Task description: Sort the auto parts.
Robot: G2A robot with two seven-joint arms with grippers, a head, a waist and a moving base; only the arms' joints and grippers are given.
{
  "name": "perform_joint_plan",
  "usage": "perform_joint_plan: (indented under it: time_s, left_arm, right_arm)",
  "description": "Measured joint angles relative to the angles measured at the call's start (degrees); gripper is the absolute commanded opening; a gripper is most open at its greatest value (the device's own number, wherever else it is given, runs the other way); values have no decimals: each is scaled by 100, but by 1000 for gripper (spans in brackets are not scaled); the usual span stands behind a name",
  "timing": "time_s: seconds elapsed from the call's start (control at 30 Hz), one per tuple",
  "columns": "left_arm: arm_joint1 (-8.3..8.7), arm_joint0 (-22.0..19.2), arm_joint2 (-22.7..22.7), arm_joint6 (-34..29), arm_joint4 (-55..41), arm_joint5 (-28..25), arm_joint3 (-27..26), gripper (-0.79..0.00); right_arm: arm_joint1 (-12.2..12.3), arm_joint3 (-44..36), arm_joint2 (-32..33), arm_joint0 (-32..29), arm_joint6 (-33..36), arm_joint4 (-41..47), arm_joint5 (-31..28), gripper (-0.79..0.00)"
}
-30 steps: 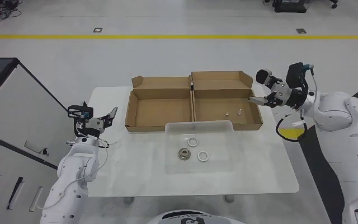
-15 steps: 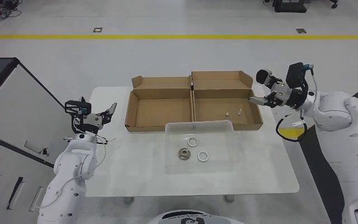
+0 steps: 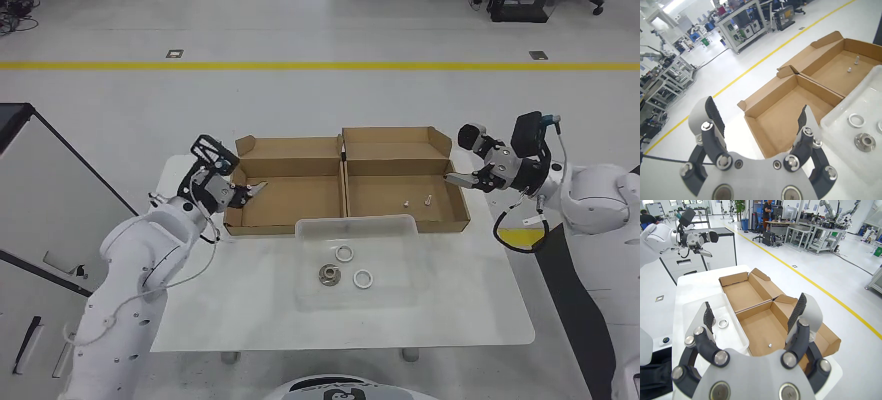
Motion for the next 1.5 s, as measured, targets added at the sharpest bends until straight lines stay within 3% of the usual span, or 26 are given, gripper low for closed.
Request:
perform_joint_plan:
  time_s: [0.17, 0.5, 0.9, 1.23, 1.5]
  left_arm:
    - [-33, -573, 586, -854, -302, -403, 31, 0]
    - [-168, -1673, 1746, -2041, -923, -604, 434, 0]
    - [-466, -3124, 3183, -3598, -1358, -257, 1184, 0]
    - [-705, -3838, 4022, -4261, -2172, -252, 1657, 0]
    - [-764, -4283, 4609, -4067, -3063, -435, 2025, 0]
  right_arm:
    - [0, 0, 0, 0, 0, 0, 0, 0]
    - [0, 0, 0, 0, 0, 0, 0, 0]
    - [0, 0, 0, 0, 0, 0, 0, 0]
    - [0, 0, 0, 0, 0, 0, 0, 0]
    - [0, 0, 0, 0, 0, 0, 0, 0]
